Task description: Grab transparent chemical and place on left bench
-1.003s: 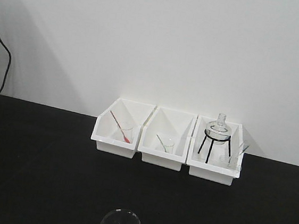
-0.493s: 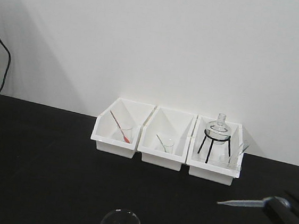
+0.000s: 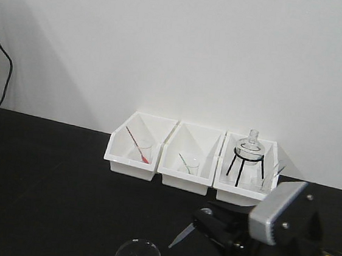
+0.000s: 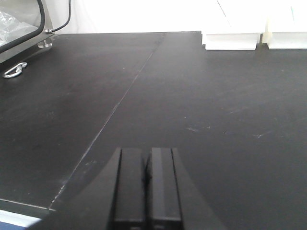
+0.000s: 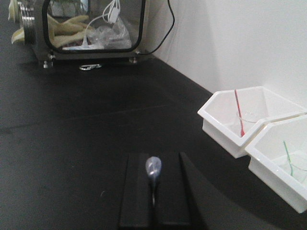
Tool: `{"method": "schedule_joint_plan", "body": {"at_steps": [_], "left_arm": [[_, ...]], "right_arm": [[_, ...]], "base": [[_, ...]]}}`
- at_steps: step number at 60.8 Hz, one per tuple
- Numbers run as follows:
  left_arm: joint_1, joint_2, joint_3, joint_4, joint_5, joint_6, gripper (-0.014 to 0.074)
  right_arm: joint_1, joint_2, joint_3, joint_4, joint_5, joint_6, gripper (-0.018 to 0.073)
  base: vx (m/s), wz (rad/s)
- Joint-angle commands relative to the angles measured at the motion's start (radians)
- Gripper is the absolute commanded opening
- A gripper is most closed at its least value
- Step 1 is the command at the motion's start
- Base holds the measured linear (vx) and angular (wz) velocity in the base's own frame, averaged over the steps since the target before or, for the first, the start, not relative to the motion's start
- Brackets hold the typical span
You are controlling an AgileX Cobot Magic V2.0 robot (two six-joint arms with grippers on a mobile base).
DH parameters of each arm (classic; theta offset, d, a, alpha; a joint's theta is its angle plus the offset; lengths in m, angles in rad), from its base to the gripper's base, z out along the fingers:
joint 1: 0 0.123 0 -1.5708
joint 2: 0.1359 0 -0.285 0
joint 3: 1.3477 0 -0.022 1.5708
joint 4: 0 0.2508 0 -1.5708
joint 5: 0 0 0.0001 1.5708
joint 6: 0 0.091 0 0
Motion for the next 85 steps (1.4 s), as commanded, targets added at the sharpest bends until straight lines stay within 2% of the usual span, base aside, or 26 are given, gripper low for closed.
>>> {"method": "schedule_joint_plan", "body": {"at_steps": [1, 3, 4, 11, 19, 27, 35, 46, 53, 61, 72, 85], "left_arm": [[-0.002, -0.019, 0.016, -0.001, -0.078, -0.008, -0.0003], [-0.002, -0.019, 0.016, -0.001, -0.078, -0.008, -0.0003], [-0.002, -0.019, 0.016, -0.001, -0.078, -0.008, -0.0003], [-0.002, -0.019, 0.016, -0.001, -0.078, -0.008, -0.0003], [-0.002, -0.019, 0.016, -0.001, -0.078, -0.008, -0.0003], [-0.002, -0.019, 0.016, -0.001, -0.078, -0.008, -0.0003], [-0.002, -0.019, 0.016, -0.001, -0.078, -0.008, -0.0003], [-0.002, -0.019, 0.016, -0.001, -0.078, -0.008, -0.0003], [-0.002, -0.019, 0.016, -0.001, -0.078, -0.008, -0.0003], [-0.002, -0.019, 0.016, -0.001, -0.078, -0.008, -0.0003], [-0.002, -0.019, 0.016, -0.001, -0.078, -0.008, -0.0003], [-0.002, -0.019, 0.016, -0.001, -0.078, -0.008, -0.0003]], "right_arm": [[0.06, 0.031, -0.066, 0.144, 0.001, -0.132, -0.0001], [0.074, 0.053, -0.076, 0.172, -0.008, -0.164, -0.0001], [0.108, 0.146, -0.104, 0.227, -0.025, -0.225, -0.0001], [0.113, 0.236, -0.125, 0.227, -0.053, -0.227, 0.0], [0.113, 0.318, -0.145, 0.228, -0.127, -0.159, 0.0017], [0.112, 0.379, -0.167, 0.251, -0.124, -0.063, 0.0076], [0.112, 0.414, -0.188, 0.27, -0.139, -0.044, 0.0214], [0.112, 0.428, -0.193, 0.27, -0.112, -0.044, 0.0526], [0.112, 0.425, -0.193, 0.271, -0.092, -0.043, 0.0621], [0.112, 0.343, -0.193, 0.259, -0.073, -0.036, 0.0596], [0.112, 0.082, -0.166, 0.207, 0.175, -0.01, 0.0517], [0.112, -0.244, 0.011, 0.211, 0.362, -0.003, 0.0506]], "base": [[0.0, 0.0], [0.0, 0.0], [0.0, 0.0], [0.0, 0.0], [0.0, 0.0], [0.0, 0.0], [0.0, 0.0], [0.0, 0.0], [0.0, 0.0], [0.0, 0.0], [0.0, 0.0], [0.0, 0.0]]}}
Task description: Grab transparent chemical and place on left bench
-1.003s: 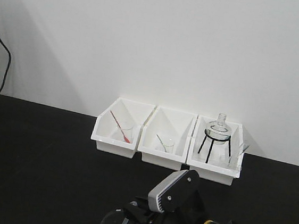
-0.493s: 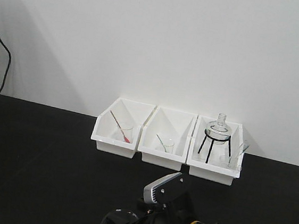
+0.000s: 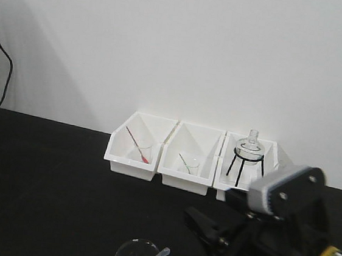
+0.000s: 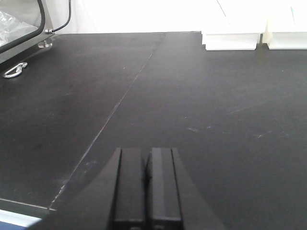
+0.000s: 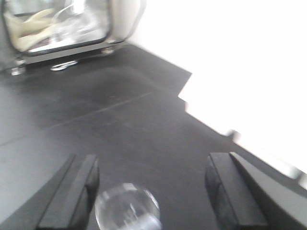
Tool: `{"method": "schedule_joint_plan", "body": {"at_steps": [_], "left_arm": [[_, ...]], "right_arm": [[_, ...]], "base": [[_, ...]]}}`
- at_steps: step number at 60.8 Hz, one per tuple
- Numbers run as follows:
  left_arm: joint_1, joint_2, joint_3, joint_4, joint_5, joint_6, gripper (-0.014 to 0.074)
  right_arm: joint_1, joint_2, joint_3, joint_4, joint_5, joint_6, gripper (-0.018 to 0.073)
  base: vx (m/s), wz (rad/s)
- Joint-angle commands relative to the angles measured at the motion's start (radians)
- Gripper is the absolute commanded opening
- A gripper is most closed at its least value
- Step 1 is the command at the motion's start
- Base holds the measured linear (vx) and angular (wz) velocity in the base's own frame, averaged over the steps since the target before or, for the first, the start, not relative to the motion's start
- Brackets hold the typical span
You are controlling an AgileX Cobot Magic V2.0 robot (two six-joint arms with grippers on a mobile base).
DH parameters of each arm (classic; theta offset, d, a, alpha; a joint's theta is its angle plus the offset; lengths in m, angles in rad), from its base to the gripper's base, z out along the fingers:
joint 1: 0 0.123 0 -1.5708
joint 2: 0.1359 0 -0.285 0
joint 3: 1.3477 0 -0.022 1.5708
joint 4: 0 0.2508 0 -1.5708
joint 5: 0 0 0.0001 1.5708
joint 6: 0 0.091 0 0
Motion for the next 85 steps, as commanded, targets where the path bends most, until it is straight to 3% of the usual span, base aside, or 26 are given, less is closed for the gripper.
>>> {"method": "schedule_joint_plan", "body": {"at_steps": [1, 25, 31, 35, 41, 49, 55, 61, 65, 85], "left_arm": [[-0.002, -0.019, 0.016, -0.001, -0.078, -0.008, -0.0003], [-0.002, -0.019, 0.016, -0.001, -0.078, -0.008, -0.0003], [-0.002, -0.019, 0.016, -0.001, -0.078, -0.008, -0.0003], [-0.002, -0.019, 0.016, -0.001, -0.078, -0.008, -0.0003], [-0.002, -0.019, 0.016, -0.001, -0.078, -0.008, -0.0003], [-0.002, -0.019, 0.016, -0.001, -0.078, -0.008, -0.0003], [-0.002, -0.019, 0.016, -0.001, -0.078, -0.008, -0.0003], [-0.002, -0.019, 0.016, -0.001, -0.078, -0.008, -0.0003], [-0.002, -0.019, 0.016, -0.001, -0.078, -0.008, -0.0003], [-0.002, -0.019, 0.016, -0.001, -0.078, -0.008, -0.0003]], "right_arm": [[-0.001, -0.136, 0.046, 0.002, 0.035, 0.005, 0.0506], [-0.001, -0.463, 0.233, -0.002, 0.095, -0.002, 0.0505], [-0.001, -0.489, 0.238, 0.003, 0.217, -0.037, 0.0486], [-0.023, -0.526, 0.242, 0.081, 0.31, -0.092, 0.0459], [-0.133, -0.629, 0.287, 0.268, 0.376, -0.279, 0.0393], [-0.324, -0.832, 0.432, 0.478, 0.276, -0.588, 0.0247], [-0.426, -1.003, 0.59, 0.638, 0.194, -0.725, 0.01], [-0.46, -1.144, 0.746, 0.661, 0.163, -0.729, -0.0014], [-0.454, -1.131, 0.744, 0.638, 0.265, -0.706, -0.001], [-0.447, -1.135, 0.749, 0.604, 0.243, -0.688, -0.0008]], "base": [[0.0, 0.0], [0.0, 0.0], [0.0, 0.0], [0.0, 0.0], [0.0, 0.0], [0.0, 0.0], [0.0, 0.0], [0.0, 0.0], [0.0, 0.0], [0.0, 0.0]]}}
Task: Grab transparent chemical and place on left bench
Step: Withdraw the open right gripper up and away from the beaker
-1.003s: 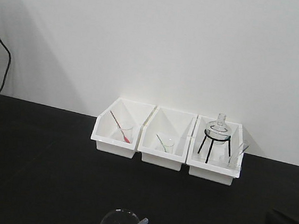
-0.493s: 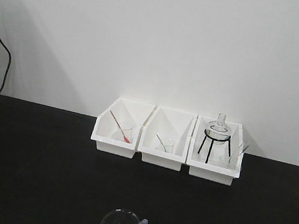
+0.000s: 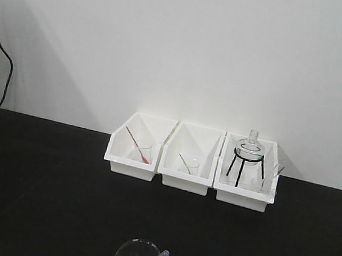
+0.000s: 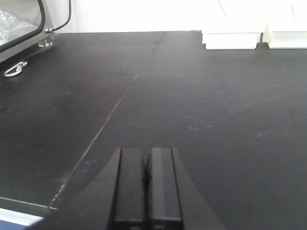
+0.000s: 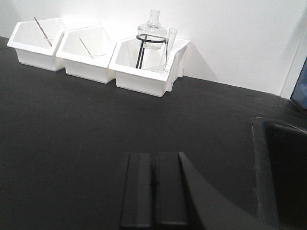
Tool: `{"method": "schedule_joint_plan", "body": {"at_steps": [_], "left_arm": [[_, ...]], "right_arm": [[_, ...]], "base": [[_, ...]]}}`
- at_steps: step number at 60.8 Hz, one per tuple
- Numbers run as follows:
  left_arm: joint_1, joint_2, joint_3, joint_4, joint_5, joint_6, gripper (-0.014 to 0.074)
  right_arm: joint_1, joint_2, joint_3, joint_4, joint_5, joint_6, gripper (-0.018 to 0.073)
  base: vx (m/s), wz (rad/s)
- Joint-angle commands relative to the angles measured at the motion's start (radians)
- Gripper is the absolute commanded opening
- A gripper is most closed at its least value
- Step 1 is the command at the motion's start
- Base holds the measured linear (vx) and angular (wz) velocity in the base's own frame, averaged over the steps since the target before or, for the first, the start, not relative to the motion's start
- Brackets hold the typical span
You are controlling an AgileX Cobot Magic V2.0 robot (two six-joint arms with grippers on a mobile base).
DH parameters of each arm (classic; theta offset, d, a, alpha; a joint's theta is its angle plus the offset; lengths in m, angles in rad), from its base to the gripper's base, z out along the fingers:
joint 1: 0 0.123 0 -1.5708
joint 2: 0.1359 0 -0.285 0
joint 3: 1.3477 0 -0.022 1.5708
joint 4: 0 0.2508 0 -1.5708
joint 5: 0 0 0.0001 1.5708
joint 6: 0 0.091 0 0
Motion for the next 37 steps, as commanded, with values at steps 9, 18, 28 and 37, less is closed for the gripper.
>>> {"method": "schedule_joint_plan", "body": {"at_steps": [9, 18, 28, 37], "left_arm": [[-0.002, -0.019, 0.016, -0.001, -0.078, -0.008, -0.0003], [-0.002, -0.019, 0.016, -0.001, -0.078, -0.008, -0.0003], [-0.002, -0.019, 0.016, -0.001, -0.078, -0.008, -0.0003], [-0.002, -0.019, 0.016, -0.001, -0.078, -0.008, -0.0003]], "right_arm": [[-0.002, -0.011, 0.006, -0.009, -0.09, 0.0, -0.0008], [-0.002, -0.011, 0.006, -0.009, -0.09, 0.0, -0.0008], [-0.002, -0.011, 0.006, -0.009, -0.09, 0.0, -0.0008], [-0.002, -0.011, 0.006, -0.009, -0.09, 0.0, -0.0008]], "base": [[0.0, 0.0], [0.0, 0.0], [0.0, 0.0], [0.0, 0.0]]}}
